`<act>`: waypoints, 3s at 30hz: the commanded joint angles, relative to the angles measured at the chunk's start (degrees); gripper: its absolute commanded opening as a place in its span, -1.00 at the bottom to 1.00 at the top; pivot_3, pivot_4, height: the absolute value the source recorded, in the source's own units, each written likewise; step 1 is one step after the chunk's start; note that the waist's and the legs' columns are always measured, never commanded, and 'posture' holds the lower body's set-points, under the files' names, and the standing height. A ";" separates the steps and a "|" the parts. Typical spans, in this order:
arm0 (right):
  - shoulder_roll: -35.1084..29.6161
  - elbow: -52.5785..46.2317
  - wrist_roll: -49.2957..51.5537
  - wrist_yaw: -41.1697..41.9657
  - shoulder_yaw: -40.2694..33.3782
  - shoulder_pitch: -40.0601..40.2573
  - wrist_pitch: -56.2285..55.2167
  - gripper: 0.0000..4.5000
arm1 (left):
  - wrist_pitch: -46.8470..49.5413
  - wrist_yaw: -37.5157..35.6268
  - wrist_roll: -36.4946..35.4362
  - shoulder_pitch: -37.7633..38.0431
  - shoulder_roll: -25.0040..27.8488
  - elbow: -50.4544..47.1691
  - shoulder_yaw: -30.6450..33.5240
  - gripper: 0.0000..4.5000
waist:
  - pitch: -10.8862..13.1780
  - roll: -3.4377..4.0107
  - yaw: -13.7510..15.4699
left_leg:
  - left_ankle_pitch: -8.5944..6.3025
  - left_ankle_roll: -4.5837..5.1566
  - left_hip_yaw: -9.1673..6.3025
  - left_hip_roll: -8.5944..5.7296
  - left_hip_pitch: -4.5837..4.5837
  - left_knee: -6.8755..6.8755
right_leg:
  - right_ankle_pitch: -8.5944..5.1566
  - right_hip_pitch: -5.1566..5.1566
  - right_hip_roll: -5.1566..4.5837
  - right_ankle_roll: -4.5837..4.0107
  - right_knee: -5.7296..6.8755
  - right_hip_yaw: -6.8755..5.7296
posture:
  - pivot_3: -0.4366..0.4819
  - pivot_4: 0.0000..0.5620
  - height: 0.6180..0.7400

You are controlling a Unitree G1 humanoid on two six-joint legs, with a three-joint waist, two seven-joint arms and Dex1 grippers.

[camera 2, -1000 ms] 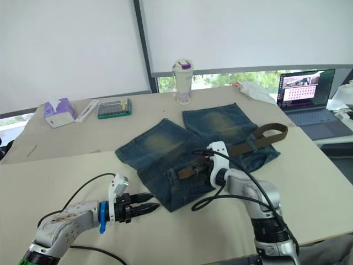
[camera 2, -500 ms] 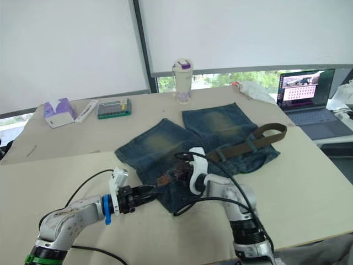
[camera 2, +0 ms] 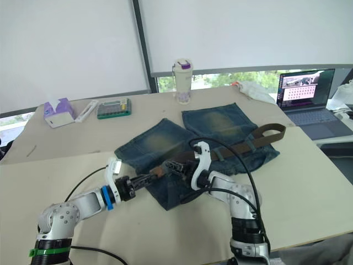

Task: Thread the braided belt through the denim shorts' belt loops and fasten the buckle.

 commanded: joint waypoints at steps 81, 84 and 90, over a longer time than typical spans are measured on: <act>-40.73 -39.80 -21.59 5.95 7.81 -0.75 12.47 1.00 | -30.14 -37.51 48.81 -40.45 0.40 51.58 -37.56 0.09 | 0.04 -0.17 0.76 | 0.11 -0.27 0.10 -0.02 -0.49 0.43 | 0.10 0.09 -0.10 -0.22 -0.03 -1.14 | -0.05 -0.47 1.00; -42.25 -39.55 -22.34 5.67 7.78 -0.39 12.30 1.00 | -33.83 -38.60 50.96 -40.42 0.84 52.73 -38.03 -0.39 | 0.04 -0.17 1.04 | 0.10 -0.25 0.07 -0.10 -0.41 0.48 | 0.09 0.14 -0.11 -0.20 -0.04 -1.19 | -0.05 -0.47 1.00; -47.45 -36.63 -23.94 6.50 8.30 -0.86 10.07 1.00 | -51.77 -42.25 57.76 -43.67 8.50 62.86 -38.53 -0.98 | 0.06 -0.21 0.57 | 0.10 -0.26 0.11 -0.10 -0.38 0.58 | 0.10 0.14 -0.10 -0.21 -0.02 -1.18 | -0.05 -0.47 1.00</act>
